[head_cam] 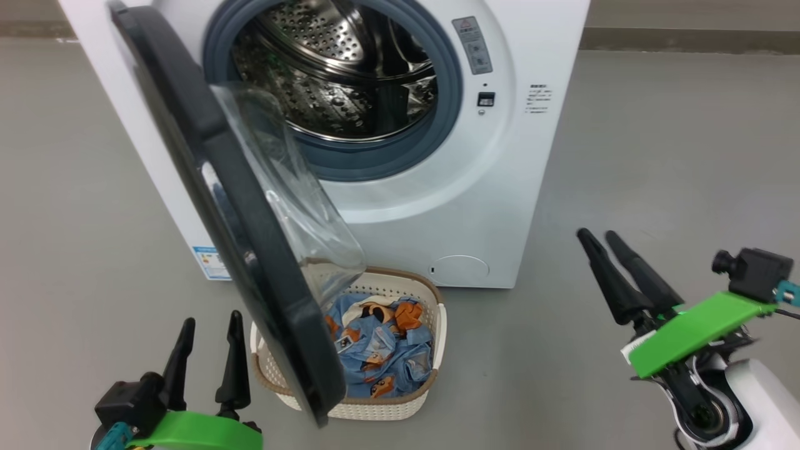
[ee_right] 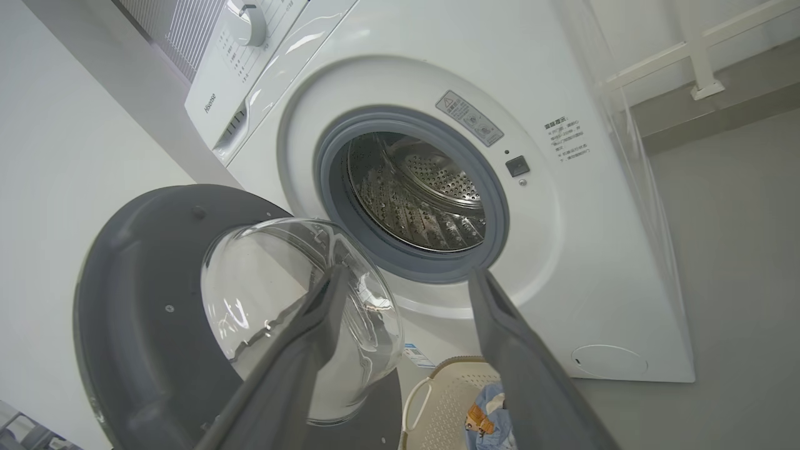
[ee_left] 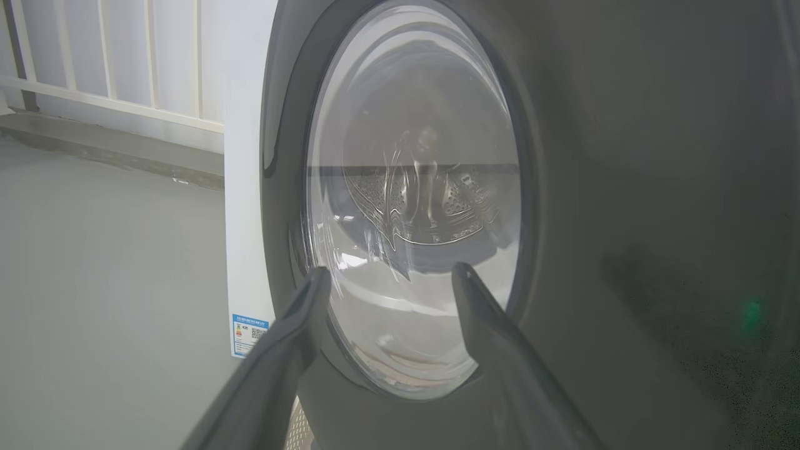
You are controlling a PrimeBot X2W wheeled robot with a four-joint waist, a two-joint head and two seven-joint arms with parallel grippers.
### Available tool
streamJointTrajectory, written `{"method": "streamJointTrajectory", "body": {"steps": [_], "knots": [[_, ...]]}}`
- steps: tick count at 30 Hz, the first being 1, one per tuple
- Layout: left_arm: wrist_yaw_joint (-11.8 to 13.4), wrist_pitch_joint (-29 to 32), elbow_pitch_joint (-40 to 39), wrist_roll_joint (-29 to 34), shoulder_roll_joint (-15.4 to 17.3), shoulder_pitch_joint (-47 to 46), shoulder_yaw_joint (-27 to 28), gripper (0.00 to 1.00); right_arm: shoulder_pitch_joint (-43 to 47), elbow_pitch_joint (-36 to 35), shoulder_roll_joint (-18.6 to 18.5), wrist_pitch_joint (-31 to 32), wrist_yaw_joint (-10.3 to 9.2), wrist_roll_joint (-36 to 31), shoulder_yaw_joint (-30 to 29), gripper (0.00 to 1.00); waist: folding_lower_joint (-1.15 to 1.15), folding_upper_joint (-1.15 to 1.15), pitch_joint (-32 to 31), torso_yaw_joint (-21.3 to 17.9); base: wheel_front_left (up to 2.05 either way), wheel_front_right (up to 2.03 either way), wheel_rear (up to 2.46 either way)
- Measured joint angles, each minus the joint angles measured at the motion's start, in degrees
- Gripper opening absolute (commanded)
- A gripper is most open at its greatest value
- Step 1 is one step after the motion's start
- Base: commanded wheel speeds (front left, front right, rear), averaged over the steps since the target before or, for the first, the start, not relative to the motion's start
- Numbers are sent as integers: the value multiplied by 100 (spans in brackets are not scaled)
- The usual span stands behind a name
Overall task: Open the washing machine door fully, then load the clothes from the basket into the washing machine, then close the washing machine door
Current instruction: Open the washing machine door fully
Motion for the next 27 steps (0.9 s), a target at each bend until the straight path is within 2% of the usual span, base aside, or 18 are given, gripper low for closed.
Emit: {"method": "streamJointTrajectory", "body": {"steps": [4, 10, 22, 27], "knots": [[1, -1, -21, -1, 12, 19, 26, 100, 108, 255, -213, -613, 0, -580, 68, 100, 0, 0, -19, -110, 0, 0, 0], [49, -1, -102, -1, 10, 129, 27, 100, 215, 655, -216, -1270, 0, -1123, 156, 100, 0, 0, -46, -193, 0, 0, 0], [103, -11, -210, -1, 11, 218, 25, 100, 187, 1461, -29, -1636, 0, -2291, 77, 100, 0, 0, -17, -387, 0, 0, 0], [103, -18, -223, -2, 11, 218, 20, 100, 174, 1664, 87, -1667, 1, -2749, -170, 100, 0, 0, -14, -387, 0, 0, 0]]}}
